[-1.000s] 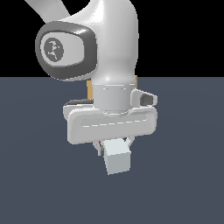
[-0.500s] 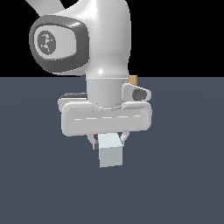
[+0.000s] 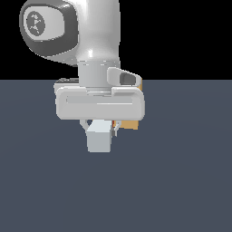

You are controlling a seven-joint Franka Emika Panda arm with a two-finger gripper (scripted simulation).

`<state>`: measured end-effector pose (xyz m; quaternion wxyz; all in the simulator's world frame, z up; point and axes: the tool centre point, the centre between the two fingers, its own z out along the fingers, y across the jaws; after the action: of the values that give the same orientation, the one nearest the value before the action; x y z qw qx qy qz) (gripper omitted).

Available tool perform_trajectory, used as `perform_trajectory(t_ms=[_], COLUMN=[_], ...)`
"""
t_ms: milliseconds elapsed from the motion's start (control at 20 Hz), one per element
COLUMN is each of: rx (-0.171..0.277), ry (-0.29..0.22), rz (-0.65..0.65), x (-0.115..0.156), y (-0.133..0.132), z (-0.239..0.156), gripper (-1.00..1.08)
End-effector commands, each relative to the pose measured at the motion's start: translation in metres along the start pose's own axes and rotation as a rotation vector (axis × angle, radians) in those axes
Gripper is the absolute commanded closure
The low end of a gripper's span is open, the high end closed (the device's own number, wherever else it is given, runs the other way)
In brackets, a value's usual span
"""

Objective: Insert the peg into the horizontal hole in a box.

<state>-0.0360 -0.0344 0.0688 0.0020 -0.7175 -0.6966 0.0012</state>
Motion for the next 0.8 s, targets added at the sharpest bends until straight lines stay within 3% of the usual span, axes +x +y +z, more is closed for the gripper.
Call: perform_trajectory(t_ms=[0,750], rx=[-0.005,-0.005], ry=[0.001,0.0], rz=[0.056,0.218], x=[0.008,0.033], y=[-0.005,-0.021], z=[-0.012,-0.04], gripper=[1.08,1.08])
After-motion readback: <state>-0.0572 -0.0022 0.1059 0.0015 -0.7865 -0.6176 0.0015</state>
